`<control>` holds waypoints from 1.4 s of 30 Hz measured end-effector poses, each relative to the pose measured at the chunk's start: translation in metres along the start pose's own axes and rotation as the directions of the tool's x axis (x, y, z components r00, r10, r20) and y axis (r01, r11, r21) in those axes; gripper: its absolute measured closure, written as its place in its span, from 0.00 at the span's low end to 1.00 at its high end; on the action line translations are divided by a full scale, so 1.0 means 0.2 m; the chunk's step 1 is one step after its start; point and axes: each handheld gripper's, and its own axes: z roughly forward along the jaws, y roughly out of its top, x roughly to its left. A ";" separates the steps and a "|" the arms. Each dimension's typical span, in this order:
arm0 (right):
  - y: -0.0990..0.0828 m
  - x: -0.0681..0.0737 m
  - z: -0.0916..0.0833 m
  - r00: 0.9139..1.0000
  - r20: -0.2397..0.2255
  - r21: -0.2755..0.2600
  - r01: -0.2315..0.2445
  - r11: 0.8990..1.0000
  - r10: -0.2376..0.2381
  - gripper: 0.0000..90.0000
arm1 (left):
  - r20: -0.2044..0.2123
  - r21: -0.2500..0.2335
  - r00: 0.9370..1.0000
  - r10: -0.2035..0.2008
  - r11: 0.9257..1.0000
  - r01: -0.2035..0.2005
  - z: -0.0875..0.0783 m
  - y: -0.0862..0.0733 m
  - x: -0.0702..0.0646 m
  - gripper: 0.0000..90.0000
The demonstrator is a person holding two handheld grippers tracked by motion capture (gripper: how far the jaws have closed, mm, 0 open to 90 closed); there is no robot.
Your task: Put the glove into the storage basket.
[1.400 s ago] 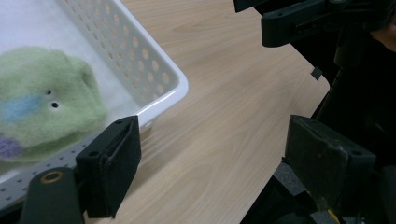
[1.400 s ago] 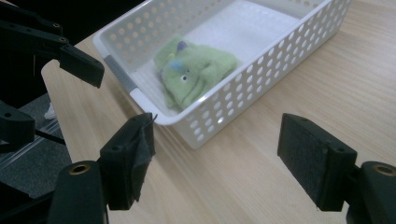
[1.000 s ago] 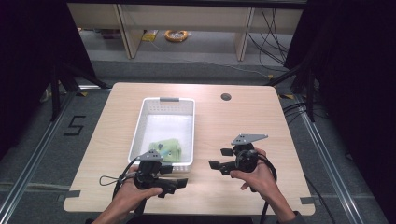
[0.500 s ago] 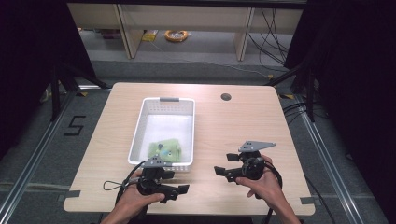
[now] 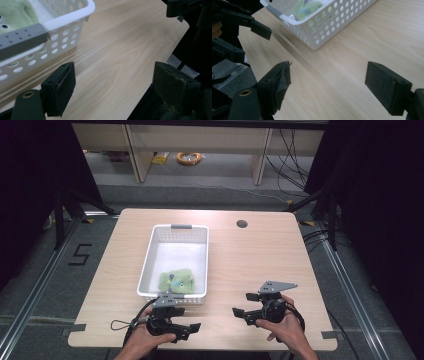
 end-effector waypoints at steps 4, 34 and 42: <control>-0.04 0.02 0.00 1.000 0.006 0.012 -0.028 1.000 0.028 0.24 | -0.001 0.009 1.000 -0.003 1.000 0.003 0.01 -0.03 0.00 0.21; -0.25 0.04 -0.03 0.999 0.042 0.041 0.023 0.999 -0.024 0.21 | -0.022 0.023 0.998 0.053 0.998 -0.052 0.06 -0.20 0.01 0.19; -0.31 0.05 -0.04 0.997 0.060 0.056 0.049 0.997 -0.052 0.20 | -0.052 0.043 0.994 0.094 0.995 -0.092 0.05 -0.23 0.00 0.19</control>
